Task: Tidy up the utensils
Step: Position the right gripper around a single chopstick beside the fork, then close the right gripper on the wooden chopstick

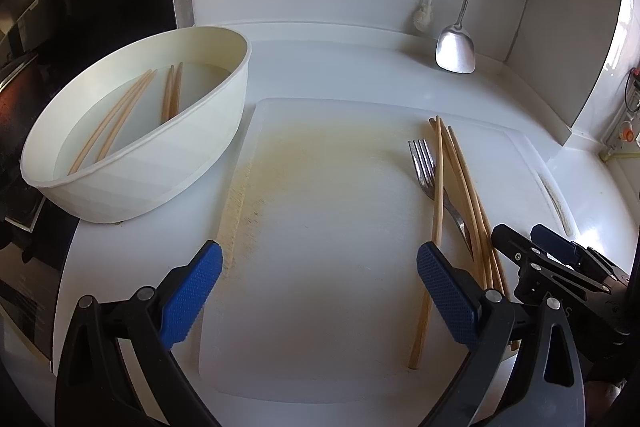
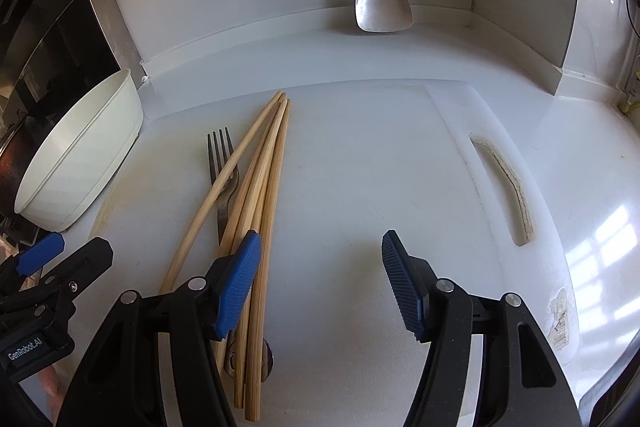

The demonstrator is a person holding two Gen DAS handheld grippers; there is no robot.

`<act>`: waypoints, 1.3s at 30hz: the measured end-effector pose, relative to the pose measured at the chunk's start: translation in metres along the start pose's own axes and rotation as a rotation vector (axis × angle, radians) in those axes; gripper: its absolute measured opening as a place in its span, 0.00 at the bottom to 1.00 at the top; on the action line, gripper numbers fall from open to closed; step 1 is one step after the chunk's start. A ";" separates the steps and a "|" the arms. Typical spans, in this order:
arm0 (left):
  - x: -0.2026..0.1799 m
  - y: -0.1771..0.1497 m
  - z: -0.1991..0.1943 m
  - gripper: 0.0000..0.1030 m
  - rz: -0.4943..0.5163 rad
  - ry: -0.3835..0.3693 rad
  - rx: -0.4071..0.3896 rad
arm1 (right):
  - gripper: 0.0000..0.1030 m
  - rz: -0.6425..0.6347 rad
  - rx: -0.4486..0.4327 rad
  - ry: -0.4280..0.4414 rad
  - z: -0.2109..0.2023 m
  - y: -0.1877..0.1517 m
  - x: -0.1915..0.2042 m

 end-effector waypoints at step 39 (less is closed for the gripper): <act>-0.049 0.009 0.034 0.93 0.115 -0.056 0.010 | 0.35 -0.058 -0.024 -0.101 -0.005 0.004 -0.024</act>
Point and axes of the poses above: each gripper's, at about its wrist camera, not at the fingertips, and z roughly the way its jaws point, x to its left, y to its top, the point moved 6 cm from there along z, roughly the way its jaws point, and after that the axes turned 4 degrees about y, right-handed, at the moved point
